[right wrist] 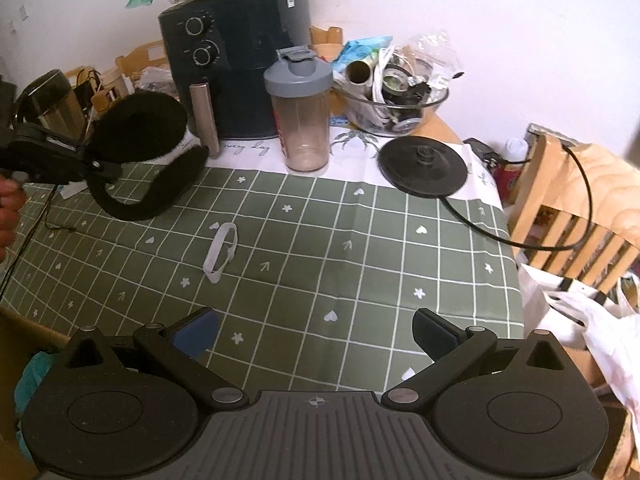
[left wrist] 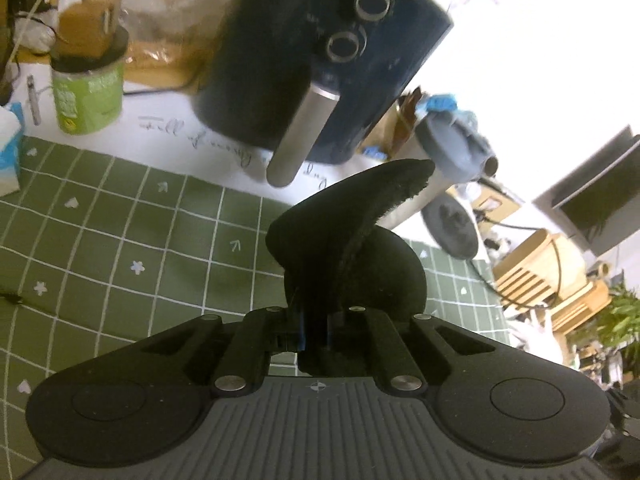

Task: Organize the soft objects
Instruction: 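Grasp the black earmuff by its band with the left gripper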

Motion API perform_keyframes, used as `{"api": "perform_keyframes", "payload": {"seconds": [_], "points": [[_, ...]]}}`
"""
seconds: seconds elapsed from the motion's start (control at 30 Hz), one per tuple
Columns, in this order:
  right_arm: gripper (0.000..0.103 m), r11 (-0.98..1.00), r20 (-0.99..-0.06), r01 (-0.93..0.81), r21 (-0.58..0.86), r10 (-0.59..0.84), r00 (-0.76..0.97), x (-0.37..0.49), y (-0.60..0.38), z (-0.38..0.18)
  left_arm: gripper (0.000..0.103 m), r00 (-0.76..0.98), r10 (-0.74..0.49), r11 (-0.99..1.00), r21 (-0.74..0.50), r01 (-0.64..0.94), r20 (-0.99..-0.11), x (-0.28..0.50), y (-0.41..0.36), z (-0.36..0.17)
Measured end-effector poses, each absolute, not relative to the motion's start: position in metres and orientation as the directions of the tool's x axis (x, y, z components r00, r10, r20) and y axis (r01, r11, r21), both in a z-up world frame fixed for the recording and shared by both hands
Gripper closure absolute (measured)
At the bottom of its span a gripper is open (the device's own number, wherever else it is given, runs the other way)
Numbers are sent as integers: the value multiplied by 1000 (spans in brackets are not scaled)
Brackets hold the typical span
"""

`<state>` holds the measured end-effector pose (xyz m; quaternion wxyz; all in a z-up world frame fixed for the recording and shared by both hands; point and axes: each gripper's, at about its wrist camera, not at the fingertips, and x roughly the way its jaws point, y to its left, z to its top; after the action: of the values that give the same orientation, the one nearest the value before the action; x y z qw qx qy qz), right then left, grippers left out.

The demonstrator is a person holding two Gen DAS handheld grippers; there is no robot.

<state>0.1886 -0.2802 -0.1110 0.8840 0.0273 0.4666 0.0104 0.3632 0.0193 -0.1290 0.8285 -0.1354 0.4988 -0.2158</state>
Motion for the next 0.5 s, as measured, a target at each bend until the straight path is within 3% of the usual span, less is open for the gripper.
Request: {"api": "perform_keyframes", "payload": {"seconds": [0.5], "points": [[0,978,-809,-198,68,171,563,226,-266,-130,94,540,-450,891,-397,220,-711,307,57,-70]]}}
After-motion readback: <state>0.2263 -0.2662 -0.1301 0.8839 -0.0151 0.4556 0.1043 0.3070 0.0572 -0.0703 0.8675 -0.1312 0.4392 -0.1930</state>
